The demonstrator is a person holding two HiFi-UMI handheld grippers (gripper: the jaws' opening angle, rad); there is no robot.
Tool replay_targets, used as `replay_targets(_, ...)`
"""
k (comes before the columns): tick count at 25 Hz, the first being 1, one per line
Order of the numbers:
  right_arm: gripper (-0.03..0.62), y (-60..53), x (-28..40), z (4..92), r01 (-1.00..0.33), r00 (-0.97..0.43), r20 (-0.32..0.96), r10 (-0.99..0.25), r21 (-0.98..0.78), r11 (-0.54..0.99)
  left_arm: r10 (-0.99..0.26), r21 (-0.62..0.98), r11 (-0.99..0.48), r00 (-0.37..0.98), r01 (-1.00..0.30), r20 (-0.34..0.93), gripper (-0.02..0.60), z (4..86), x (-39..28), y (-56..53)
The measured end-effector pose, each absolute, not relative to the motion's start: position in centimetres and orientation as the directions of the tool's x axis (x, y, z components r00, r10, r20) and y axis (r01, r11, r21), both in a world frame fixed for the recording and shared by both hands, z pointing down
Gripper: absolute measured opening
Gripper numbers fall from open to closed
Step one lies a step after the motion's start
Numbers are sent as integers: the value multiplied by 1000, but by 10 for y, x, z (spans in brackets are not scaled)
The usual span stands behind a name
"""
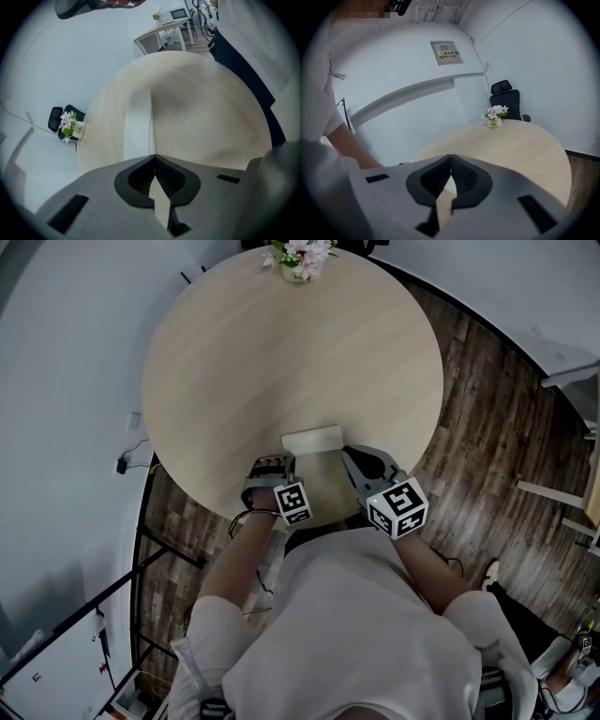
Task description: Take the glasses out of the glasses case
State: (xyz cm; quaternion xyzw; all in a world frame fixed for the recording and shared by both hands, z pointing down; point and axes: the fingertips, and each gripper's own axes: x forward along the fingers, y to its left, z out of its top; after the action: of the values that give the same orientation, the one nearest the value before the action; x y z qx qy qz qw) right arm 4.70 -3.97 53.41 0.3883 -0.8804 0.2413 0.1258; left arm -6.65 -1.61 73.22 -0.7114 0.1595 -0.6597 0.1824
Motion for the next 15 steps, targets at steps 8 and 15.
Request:
replay_targets(8, 14, -42, 35, 561, -702, -675, 494, -547, -203, 683, -451, -453, -891, 85, 0, 888, 5, 733, -68, -15)
replay_targets(15, 14, -48, 15, 591, -426, -613, 656, -441, 196, 883, -436, -438, -899, 79, 9, 896, 5, 733, -68, -15)
